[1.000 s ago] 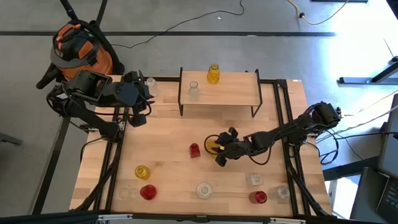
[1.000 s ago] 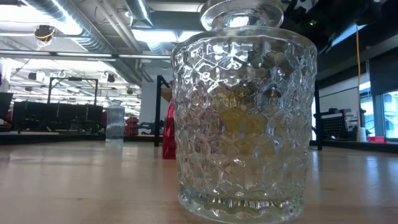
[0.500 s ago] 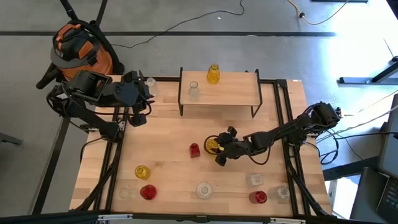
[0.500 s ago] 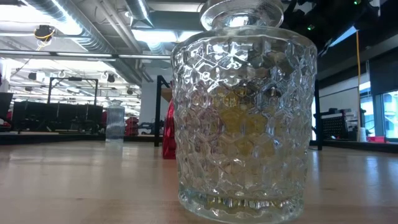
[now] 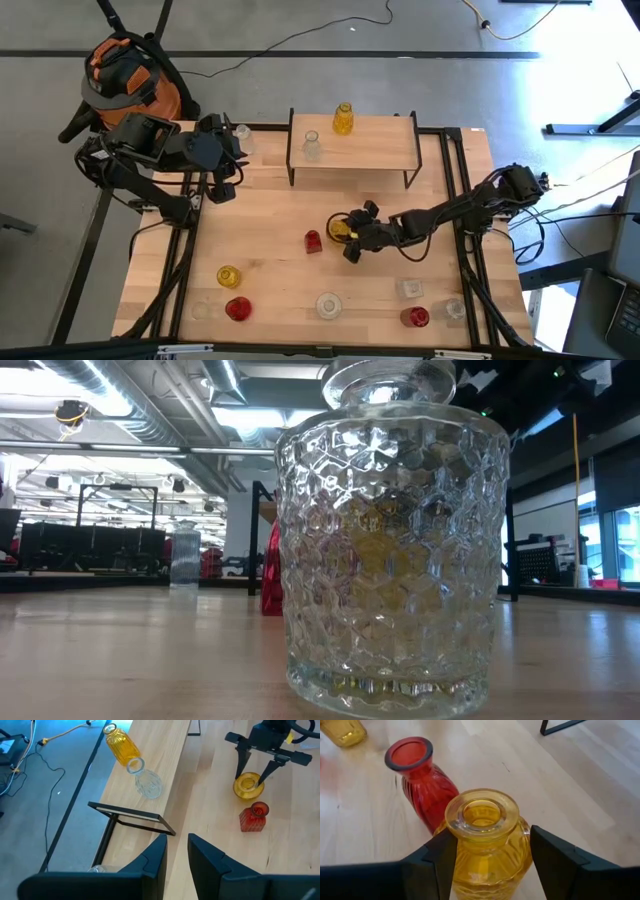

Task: Sort vases onto shelf
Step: Put the yellow vase on the shelf aligned with the other yellow vase

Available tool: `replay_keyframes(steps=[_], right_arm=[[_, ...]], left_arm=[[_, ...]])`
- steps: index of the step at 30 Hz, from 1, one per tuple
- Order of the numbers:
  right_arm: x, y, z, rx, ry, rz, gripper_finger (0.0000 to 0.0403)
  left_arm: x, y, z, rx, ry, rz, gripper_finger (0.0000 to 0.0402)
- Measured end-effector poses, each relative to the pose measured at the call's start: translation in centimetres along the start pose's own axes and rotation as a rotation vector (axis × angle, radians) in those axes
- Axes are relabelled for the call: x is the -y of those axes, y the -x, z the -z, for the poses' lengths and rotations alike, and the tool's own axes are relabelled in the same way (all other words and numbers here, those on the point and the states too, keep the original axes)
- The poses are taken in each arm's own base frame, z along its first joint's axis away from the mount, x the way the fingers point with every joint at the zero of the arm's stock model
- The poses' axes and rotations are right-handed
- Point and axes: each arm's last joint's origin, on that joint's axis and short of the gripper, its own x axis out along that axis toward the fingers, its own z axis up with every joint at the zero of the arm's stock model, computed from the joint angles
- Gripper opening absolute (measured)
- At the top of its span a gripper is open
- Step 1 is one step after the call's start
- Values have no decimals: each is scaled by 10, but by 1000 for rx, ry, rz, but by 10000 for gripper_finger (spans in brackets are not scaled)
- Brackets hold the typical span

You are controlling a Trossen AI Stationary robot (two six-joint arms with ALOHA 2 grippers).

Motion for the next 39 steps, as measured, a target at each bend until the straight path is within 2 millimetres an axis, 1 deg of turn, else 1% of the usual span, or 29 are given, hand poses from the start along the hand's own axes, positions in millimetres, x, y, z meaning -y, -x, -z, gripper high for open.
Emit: replay_keyframes(steps=[4, 7, 10, 13, 17, 20, 25, 31, 39], right_arm=[[2, -2, -3, 13, 18, -4, 214], [0, -7, -3, 45, 102, -3, 214], [-3, -17, -2, 62, 147, -53, 214], [-3, -26, -1, 61, 116, -88, 214], [-2, -31, -2, 65, 98, -110, 214], [-1, -32, -3, 66, 96, -104, 206], [0, -32, -3, 74, 94, -84, 148], [1, -32, -3, 84, 69, -54, 146], [6, -29, -5, 159, 0, 96, 146]], left_arm=[[-1, 0, 0, -1, -3, -4, 69], [-3, -1, 0, -5, 4, -12, 69], [-5, -2, -1, -9, 14, -21, 69], [-7, -3, -1, -13, 22, -23, 69], [-7, -3, -1, -17, 23, -6, 69], [-7, -3, -1, -18, 23, -4, 69], [-7, -3, -1, -18, 23, -4, 69], [-7, -3, -1, -17, 13, -7, 69], [-7, -4, -1, -17, 5, -11, 69]])
